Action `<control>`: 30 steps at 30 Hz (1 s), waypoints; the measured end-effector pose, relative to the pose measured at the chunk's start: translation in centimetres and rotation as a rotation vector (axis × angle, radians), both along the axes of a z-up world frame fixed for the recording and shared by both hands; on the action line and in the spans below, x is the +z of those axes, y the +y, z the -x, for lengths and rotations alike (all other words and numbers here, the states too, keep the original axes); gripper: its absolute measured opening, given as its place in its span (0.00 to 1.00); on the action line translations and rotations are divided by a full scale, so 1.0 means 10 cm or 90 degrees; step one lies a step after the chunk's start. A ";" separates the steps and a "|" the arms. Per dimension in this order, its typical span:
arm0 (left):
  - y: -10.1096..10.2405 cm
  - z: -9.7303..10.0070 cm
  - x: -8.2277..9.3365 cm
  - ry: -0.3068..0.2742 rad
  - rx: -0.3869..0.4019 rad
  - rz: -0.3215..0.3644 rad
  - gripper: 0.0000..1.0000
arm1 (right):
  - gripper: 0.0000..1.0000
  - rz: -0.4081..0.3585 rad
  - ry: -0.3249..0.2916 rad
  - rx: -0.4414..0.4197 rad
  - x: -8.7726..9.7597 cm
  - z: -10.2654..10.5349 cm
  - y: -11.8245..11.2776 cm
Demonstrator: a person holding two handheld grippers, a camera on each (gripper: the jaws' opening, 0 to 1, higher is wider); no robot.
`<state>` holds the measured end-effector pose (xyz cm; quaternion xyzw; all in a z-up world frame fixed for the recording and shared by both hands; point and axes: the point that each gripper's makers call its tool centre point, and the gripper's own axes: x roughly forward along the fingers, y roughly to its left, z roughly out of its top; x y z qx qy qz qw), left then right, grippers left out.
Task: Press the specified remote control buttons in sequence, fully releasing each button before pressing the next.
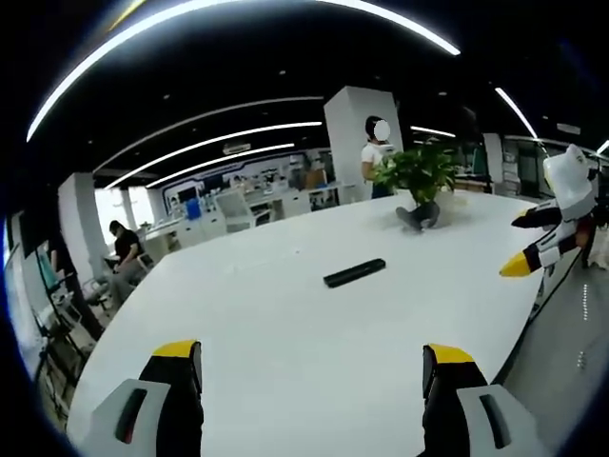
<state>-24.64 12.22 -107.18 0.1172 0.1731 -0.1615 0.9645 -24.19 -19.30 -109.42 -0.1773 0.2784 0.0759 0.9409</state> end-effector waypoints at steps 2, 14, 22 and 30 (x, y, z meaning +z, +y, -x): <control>0.00 0.00 0.02 -0.006 0.000 -0.006 1.00 | 0.82 -0.001 -0.004 -0.001 0.01 0.00 0.00; 0.05 -0.05 0.07 0.004 0.012 0.026 0.97 | 0.81 -0.026 0.009 0.012 -0.02 0.01 0.05; -0.08 -0.12 0.13 -0.002 -0.029 0.013 0.97 | 0.81 -0.021 0.004 0.007 -0.01 0.00 0.03; -0.20 -0.41 0.23 -0.001 -0.062 -0.009 0.97 | 0.80 -0.007 0.023 0.013 -0.06 0.01 0.03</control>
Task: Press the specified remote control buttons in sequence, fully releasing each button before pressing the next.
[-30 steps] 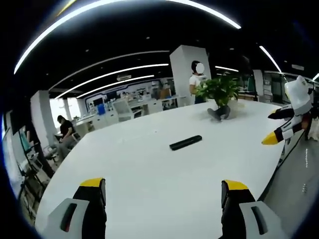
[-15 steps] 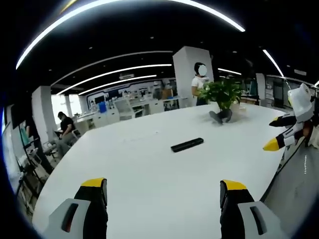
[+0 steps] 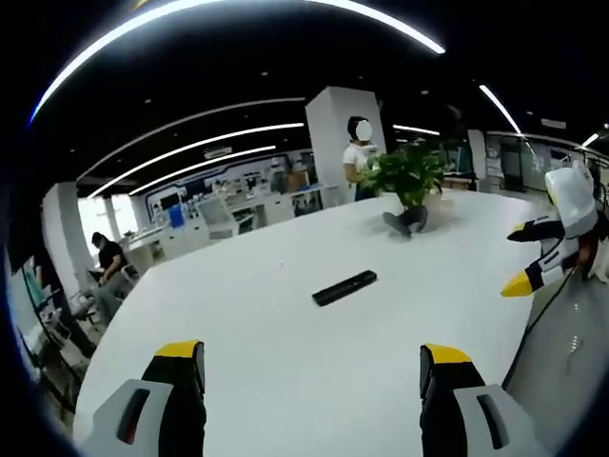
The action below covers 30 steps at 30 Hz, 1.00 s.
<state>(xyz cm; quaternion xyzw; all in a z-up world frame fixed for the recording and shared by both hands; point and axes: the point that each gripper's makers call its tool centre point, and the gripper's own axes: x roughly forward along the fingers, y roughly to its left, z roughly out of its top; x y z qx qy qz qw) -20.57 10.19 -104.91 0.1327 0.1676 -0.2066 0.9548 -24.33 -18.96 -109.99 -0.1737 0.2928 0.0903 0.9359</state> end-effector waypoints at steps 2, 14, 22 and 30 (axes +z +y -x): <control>-0.05 -0.08 0.04 0.001 -0.021 -0.009 0.97 | 0.80 -0.001 -0.002 -0.001 0.01 0.00 0.00; -0.44 -0.29 0.15 0.012 -0.145 -0.059 0.97 | 0.77 -0.010 0.000 0.008 0.00 0.00 0.03; -0.51 -0.57 0.18 0.001 -0.174 -0.100 0.96 | 0.76 -0.009 0.003 0.014 -0.01 0.00 0.03; -0.57 -0.92 0.13 0.019 -0.212 -0.140 0.89 | 0.76 -0.008 0.005 0.004 -0.02 0.00 0.01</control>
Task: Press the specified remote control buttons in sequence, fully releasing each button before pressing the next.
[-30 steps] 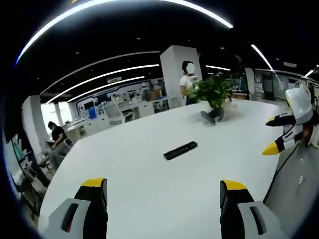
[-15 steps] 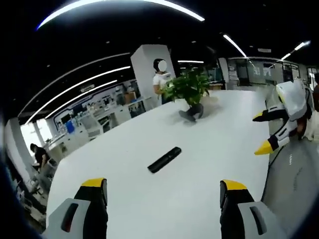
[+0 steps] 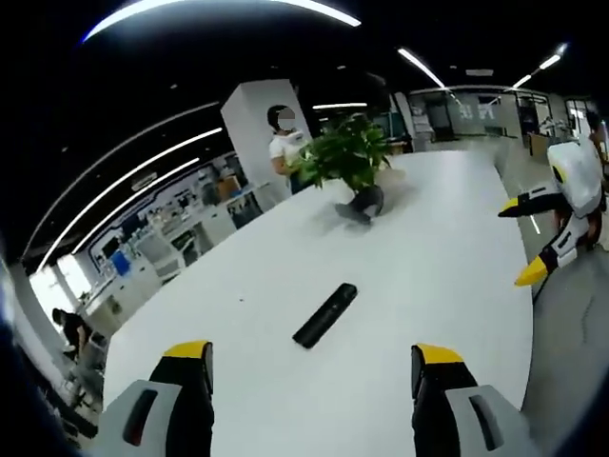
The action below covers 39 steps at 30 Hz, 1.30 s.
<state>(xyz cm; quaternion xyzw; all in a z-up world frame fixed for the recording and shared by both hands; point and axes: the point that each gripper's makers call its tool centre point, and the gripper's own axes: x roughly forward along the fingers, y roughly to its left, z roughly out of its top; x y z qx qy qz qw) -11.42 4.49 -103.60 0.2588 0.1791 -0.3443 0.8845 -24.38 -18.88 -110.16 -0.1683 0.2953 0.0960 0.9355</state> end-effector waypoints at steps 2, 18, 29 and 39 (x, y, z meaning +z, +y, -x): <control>-0.03 -0.09 0.00 -0.010 -0.018 -0.018 0.88 | 0.76 0.002 0.003 0.002 0.00 0.00 0.01; -0.30 -0.60 -0.24 0.040 -0.105 -0.114 0.78 | 0.75 0.003 0.020 0.004 -0.05 0.01 0.01; -0.42 -0.91 -0.57 0.112 -0.155 -0.188 0.67 | 0.74 0.000 0.034 0.006 -0.10 0.02 0.02; -0.56 -1.06 -0.92 0.185 -0.216 -0.237 0.62 | 0.75 -0.001 0.040 -0.004 -0.11 0.01 -0.01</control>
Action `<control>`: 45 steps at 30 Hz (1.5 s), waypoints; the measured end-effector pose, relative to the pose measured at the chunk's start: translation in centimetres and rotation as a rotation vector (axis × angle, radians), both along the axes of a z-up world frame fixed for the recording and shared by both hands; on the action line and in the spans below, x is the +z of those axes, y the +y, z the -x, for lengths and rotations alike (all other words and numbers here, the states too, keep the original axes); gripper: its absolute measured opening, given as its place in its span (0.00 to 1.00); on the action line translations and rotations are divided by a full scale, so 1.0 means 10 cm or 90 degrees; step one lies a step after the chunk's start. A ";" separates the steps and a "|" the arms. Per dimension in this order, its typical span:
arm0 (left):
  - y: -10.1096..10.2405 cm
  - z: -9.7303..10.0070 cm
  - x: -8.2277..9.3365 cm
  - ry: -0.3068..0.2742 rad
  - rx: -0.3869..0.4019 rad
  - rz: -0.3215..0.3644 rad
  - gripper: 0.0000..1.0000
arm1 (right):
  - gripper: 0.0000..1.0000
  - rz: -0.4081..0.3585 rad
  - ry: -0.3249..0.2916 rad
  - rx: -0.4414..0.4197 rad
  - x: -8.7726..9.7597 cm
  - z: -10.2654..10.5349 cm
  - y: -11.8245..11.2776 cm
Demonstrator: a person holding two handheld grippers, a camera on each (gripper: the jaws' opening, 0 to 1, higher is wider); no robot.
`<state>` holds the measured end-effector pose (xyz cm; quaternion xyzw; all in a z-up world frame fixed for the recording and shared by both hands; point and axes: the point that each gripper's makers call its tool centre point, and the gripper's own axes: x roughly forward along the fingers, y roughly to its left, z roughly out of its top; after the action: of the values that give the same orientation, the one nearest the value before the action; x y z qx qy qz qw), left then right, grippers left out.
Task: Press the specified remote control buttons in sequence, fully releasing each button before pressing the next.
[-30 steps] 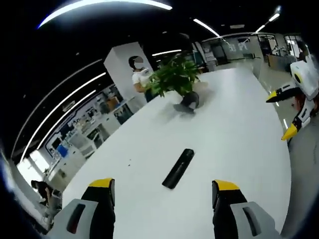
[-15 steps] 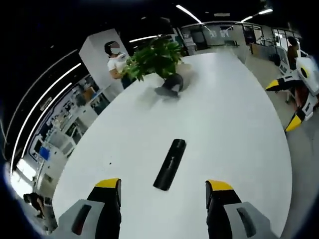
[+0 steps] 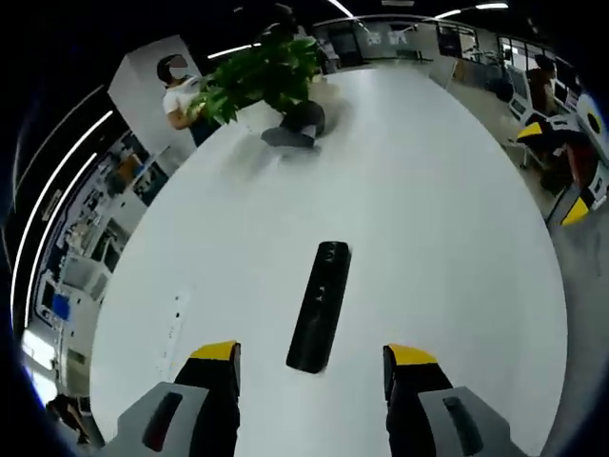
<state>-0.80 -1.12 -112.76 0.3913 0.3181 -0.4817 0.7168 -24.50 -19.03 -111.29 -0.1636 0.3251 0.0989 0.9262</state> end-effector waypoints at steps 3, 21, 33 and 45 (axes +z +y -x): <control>-0.03 0.01 -0.12 0.020 -0.022 -0.022 0.62 | 0.75 -0.003 -0.004 -0.002 0.01 0.00 0.00; -0.01 -0.29 -0.60 0.056 -0.035 -0.109 0.59 | 0.74 0.003 0.021 0.007 -0.06 0.01 0.02; -0.01 -0.20 -0.69 0.167 -0.059 -0.120 0.46 | 0.74 0.006 0.027 0.012 -0.08 0.02 0.03; -0.04 -0.12 -0.71 0.184 -0.094 -0.136 0.39 | 0.72 0.008 0.036 0.024 -0.10 0.02 0.06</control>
<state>0.39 -1.56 -119.84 0.4138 0.4375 -0.5476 0.5809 -24.74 -18.47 -112.26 -0.1723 0.3485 0.1190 0.9136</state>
